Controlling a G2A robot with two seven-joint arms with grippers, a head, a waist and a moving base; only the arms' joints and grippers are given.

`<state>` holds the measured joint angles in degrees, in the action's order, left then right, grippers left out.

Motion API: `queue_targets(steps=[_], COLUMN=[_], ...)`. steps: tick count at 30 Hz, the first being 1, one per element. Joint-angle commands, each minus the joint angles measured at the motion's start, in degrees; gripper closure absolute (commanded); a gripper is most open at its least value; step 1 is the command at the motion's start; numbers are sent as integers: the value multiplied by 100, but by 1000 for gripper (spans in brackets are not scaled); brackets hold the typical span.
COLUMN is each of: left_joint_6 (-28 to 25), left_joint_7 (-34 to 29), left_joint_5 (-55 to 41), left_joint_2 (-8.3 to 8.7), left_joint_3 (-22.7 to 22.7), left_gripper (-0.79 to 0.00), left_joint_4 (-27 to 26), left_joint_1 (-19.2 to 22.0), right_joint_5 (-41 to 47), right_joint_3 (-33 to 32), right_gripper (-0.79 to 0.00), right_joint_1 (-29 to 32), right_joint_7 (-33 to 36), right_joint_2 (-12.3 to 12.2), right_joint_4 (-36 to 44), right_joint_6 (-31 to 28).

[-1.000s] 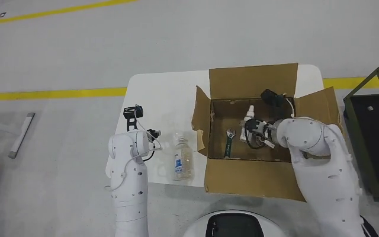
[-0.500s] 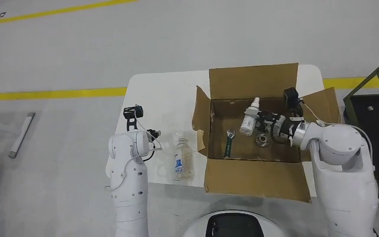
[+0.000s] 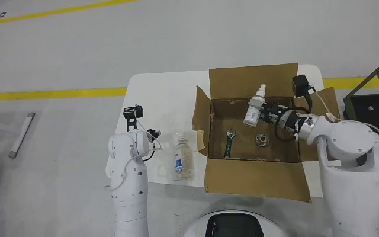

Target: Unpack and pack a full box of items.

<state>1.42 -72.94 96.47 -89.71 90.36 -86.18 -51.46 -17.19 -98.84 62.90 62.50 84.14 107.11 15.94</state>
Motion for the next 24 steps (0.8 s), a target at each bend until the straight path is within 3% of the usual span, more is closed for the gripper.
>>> queue_targets(steps=[1, 7, 15, 24], left_joint_6=[0, 0, 0, 0], left_joint_7=[0, 0, 0, 0], left_joint_5=[0, 0, 0, 0], left_joint_2=[0, 0, 0, 0], left_joint_3=[0, 0, 0, 0], left_gripper=[-785, -785, -785, -785], left_joint_4=[0, 0, 0, 0], left_joint_1=[0, 0, 0, 0], right_joint_5=[-146, -165, -95, -934], right_joint_3=[-159, -1098, -2232, -2991], right_gripper=[0, 0, 0, 0], right_joint_1=[-115, -342, -141, 259], right_joint_7=[138, 697, 1213, 1966], right_joint_2=[-63, -291, -557, -897], right_joint_4=[165, 615, 1099, 1331], right_joint_6=[-109, -245, -81, -175])
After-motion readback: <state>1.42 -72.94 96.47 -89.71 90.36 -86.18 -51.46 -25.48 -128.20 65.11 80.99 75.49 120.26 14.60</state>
